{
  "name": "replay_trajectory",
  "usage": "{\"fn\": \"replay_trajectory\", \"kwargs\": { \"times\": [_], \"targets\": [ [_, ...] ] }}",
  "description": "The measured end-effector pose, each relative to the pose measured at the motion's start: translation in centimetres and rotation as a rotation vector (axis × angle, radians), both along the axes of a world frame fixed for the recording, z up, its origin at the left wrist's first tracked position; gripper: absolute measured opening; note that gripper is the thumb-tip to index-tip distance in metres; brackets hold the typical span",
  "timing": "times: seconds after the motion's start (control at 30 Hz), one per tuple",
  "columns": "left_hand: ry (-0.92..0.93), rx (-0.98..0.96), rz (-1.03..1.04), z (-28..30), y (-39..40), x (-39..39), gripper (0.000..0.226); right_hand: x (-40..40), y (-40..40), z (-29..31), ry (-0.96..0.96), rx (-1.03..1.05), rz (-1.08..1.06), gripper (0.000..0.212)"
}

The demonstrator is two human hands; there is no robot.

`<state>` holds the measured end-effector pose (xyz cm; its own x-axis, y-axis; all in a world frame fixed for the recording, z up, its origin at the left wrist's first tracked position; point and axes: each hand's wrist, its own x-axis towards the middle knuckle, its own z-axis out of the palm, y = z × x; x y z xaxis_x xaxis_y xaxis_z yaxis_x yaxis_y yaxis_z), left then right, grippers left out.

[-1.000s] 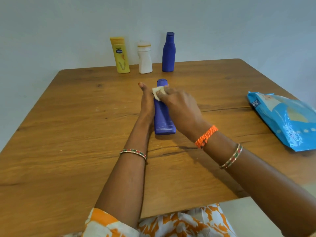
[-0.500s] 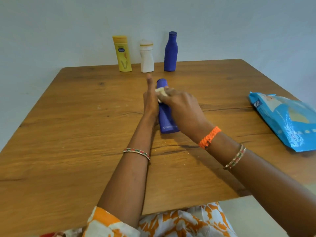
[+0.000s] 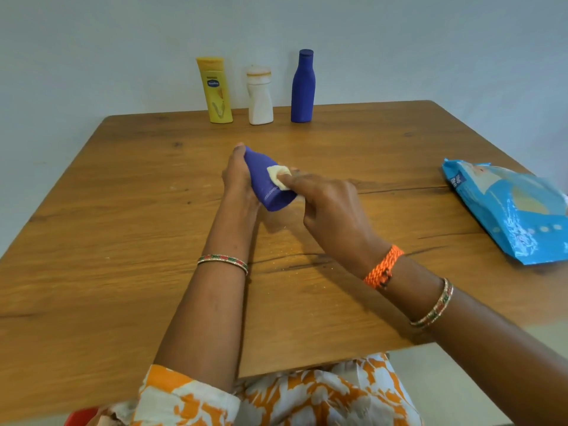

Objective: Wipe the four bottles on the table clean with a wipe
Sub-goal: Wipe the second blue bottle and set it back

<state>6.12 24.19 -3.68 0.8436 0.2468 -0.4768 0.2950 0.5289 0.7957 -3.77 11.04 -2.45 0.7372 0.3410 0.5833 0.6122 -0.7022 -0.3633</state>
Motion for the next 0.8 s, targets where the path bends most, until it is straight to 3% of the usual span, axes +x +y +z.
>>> {"fn": "replay_trajectory", "kwargs": {
  "times": [0.1,0.23,0.4,0.47,0.6,0.73,0.8],
  "targets": [
    [0.020,0.074,0.098,-0.1,0.3,-0.1,0.050,-0.6,0.4,-0.7,-0.116,-0.128,-0.041,0.045],
    [0.039,0.205,0.146,0.2,-0.3,-0.5,0.041,-1.4,0.7,-1.8,-0.253,-0.326,0.097,0.035],
    [0.009,0.217,0.182,0.5,0.0,-0.4,0.026,1.1,-2.2,-0.9,-0.156,-0.052,-0.045,0.053],
    [0.007,0.237,0.180,0.6,-0.3,-0.5,0.025,0.5,-1.9,-0.9,-0.161,-0.081,-0.025,0.051],
    [-0.009,0.279,0.181,0.8,-0.5,-0.7,0.030,-0.8,-1.1,-2.2,-0.277,-0.319,0.207,0.034],
    [-0.063,0.299,0.209,1.0,-0.8,-0.9,0.030,1.0,-1.9,-1.5,-0.124,-0.006,-0.021,0.046],
    [-0.099,0.311,0.198,0.9,-0.9,-0.9,0.036,0.6,-1.2,-1.5,-0.173,-0.055,-0.016,0.042]
  ]
}}
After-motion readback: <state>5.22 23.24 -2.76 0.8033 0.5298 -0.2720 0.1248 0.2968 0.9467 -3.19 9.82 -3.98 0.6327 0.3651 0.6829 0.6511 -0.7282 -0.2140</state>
